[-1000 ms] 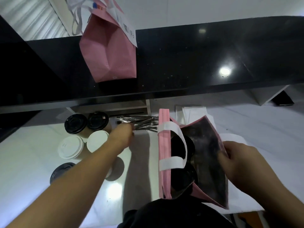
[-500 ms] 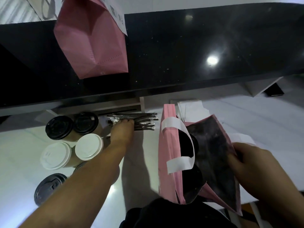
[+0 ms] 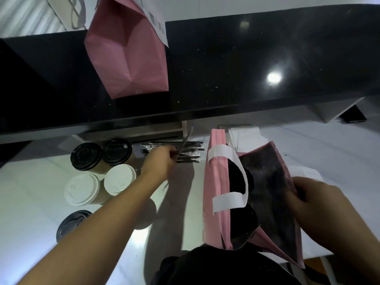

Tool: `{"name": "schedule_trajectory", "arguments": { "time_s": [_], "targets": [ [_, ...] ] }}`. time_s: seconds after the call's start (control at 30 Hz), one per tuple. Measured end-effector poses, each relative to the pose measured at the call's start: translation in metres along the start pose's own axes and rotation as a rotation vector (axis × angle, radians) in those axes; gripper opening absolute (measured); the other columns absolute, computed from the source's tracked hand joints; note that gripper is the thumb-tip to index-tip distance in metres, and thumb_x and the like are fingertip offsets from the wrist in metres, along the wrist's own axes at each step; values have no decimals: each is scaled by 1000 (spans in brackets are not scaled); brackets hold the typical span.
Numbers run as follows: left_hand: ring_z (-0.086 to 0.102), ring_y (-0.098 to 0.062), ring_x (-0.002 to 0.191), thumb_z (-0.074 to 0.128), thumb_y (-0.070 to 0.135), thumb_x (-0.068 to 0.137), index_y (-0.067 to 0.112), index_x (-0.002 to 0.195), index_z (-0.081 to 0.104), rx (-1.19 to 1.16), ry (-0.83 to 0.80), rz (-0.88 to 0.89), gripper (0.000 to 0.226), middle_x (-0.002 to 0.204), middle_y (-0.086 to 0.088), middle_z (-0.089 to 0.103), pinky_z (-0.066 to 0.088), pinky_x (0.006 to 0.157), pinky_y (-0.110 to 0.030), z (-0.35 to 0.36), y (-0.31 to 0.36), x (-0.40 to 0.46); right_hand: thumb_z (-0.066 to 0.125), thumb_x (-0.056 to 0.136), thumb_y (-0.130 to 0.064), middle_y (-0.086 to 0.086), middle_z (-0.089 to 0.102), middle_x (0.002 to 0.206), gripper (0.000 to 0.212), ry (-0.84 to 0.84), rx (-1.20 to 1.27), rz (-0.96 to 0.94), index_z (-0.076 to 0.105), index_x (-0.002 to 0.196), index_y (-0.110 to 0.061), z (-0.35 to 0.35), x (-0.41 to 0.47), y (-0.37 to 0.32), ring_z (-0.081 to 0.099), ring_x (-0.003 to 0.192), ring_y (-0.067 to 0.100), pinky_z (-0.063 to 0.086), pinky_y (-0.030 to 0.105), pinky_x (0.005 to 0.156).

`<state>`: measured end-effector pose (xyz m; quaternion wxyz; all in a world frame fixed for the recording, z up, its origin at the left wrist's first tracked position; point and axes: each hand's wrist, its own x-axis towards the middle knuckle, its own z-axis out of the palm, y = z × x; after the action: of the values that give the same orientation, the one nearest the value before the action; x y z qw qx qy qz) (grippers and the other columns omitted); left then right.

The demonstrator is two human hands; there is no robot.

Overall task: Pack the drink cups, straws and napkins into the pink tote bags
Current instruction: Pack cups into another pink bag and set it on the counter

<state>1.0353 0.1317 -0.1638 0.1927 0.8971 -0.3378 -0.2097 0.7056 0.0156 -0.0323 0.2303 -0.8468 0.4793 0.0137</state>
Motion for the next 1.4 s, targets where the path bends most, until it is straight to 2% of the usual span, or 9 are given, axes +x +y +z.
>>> {"name": "schedule_trajectory", "arguments": {
  "time_s": [0.13, 0.27, 0.43, 0.57, 0.8, 0.97, 1.17, 1.23, 1.4],
  "targets": [
    [75, -13, 75, 73, 27, 94, 29, 91, 76, -303, 28, -12, 5, 77, 11, 78, 63, 78, -45, -30, 13, -33, 50, 96, -34, 1, 60, 55, 37, -7, 26, -45, 60, 65, -17, -1, 0, 0, 56, 54, 15, 39, 35, 49],
    [77, -12, 74, 72, 21, 97, 23, 88, 72, -425, 5, 55, 9, 77, 7, 79, 64, 83, -49, -65, 32, -73, 52, 98, -33, 4, 63, 62, 33, -22, -10, -116, 62, 71, -17, 3, 2, 7, 57, 57, 17, 46, 39, 53],
    [79, -15, 82, 71, 11, 98, 24, 102, 76, -668, 44, 193, 14, 87, 0, 81, 66, 78, -31, -104, 89, -119, 49, 99, -33, 0, 60, 57, 37, -39, 9, -131, 54, 64, -21, 3, 6, 12, 56, 53, 11, 34, 29, 45],
    [80, -18, 92, 70, 14, 97, 26, 102, 76, -880, 27, 301, 14, 94, -3, 82, 65, 80, -31, -109, 152, -139, 52, 99, -32, -2, 58, 55, 37, -28, 41, -147, 52, 63, -24, 1, 4, 12, 55, 50, 10, 29, 23, 44],
    [78, -14, 85, 70, 27, 97, 29, 99, 70, -596, -76, 290, 2, 89, 8, 81, 63, 85, -48, -48, 213, -132, 46, 101, -37, -2, 62, 53, 41, -40, 101, -140, 57, 67, -18, -7, 3, 19, 58, 50, 12, 36, 26, 45],
    [73, -23, 76, 67, 23, 94, 23, 84, 62, -171, -206, 199, 11, 80, 0, 75, 61, 76, -48, -6, 211, -130, 45, 101, -37, 0, 56, 54, 42, -11, 101, -132, 53, 65, -17, -4, 2, 24, 54, 52, 17, 31, 28, 45],
    [71, -24, 76, 63, 22, 96, 24, 79, 59, 14, -344, 113, 17, 83, -2, 69, 54, 59, -32, 17, 213, -124, 47, 98, -30, 1, 59, 59, 36, -15, 113, -119, 57, 69, -13, -4, 6, 22, 56, 56, 21, 35, 31, 46],
    [76, -28, 79, 63, 19, 99, 18, 90, 66, -69, -417, 20, 9, 89, -8, 74, 65, 70, -41, 21, 214, -123, 48, 98, -28, 3, 59, 61, 34, -24, 104, -127, 57, 69, -11, -4, 6, 21, 56, 58, 22, 35, 31, 47],
    [77, -34, 93, 61, 17, 99, 8, 107, 74, -81, -486, -10, 18, 98, -16, 77, 64, 87, -51, 12, 212, -126, 51, 94, -27, 5, 58, 59, 32, -25, 90, -132, 56, 68, -9, -4, 7, 22, 55, 56, 24, 35, 31, 46]
  ]
}}
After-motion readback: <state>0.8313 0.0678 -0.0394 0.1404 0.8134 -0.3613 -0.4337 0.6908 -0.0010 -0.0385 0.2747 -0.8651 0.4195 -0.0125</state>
